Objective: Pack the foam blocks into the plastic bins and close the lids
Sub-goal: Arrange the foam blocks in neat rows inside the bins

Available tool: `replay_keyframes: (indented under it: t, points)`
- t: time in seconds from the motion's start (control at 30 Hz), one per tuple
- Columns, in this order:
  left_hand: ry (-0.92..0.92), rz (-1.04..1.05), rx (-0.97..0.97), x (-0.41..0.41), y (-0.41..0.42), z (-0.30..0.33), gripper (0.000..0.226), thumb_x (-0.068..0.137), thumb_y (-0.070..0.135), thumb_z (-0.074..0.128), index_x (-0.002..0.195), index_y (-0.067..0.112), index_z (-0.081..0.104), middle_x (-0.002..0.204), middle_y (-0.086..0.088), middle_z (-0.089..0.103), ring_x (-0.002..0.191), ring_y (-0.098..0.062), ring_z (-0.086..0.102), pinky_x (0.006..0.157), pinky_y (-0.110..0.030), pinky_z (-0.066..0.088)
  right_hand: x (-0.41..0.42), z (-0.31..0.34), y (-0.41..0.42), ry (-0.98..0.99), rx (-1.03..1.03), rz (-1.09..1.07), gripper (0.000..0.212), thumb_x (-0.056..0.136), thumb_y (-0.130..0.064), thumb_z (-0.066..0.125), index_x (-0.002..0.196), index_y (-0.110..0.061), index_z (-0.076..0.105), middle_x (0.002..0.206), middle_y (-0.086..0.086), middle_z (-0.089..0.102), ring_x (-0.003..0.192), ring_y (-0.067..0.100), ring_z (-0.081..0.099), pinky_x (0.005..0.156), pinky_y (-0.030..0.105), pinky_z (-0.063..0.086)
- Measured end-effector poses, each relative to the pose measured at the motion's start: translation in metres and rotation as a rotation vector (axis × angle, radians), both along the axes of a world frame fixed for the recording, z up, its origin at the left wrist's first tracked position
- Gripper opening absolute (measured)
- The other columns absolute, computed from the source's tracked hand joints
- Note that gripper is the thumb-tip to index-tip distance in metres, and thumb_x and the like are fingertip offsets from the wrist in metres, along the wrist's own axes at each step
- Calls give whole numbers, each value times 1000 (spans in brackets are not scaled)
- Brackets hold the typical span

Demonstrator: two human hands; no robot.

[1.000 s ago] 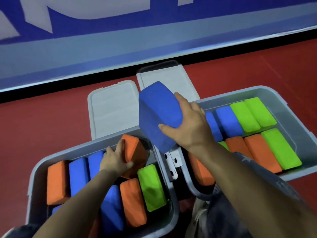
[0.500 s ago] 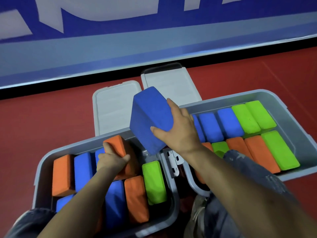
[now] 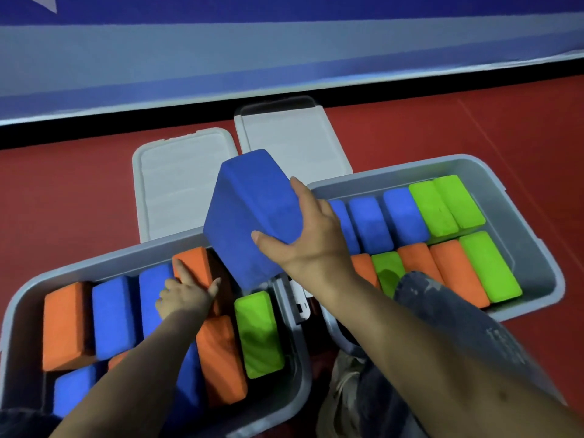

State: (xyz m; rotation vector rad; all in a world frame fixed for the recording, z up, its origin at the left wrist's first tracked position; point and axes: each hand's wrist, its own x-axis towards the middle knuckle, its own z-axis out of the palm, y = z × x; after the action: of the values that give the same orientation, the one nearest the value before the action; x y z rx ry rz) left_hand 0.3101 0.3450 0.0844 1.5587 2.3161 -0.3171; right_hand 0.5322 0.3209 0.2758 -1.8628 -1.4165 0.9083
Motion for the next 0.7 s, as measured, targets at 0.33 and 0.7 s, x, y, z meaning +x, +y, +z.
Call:
replay_keyframes:
  t: [0.33,0.7]
  points:
    - [6,-530,-121,-29,-6,-3,71,98,52,26,153,18,-3,160,-5,-15,148,-22,-10,119,-46,2,3,-6,8,-24,-29,-24,90,73,-51,71,147,-38,22,135,-3,38,128,16,38,99,23,37]
    - [-4,-567,-348,-33,0,3,74,98,53,31,149,32,-18,155,7,-31,146,-15,-17,116,-57,1,-12,-7,7,-43,-29,29,90,74,-50,71,147,-39,20,131,-5,37,128,15,36,103,31,39]
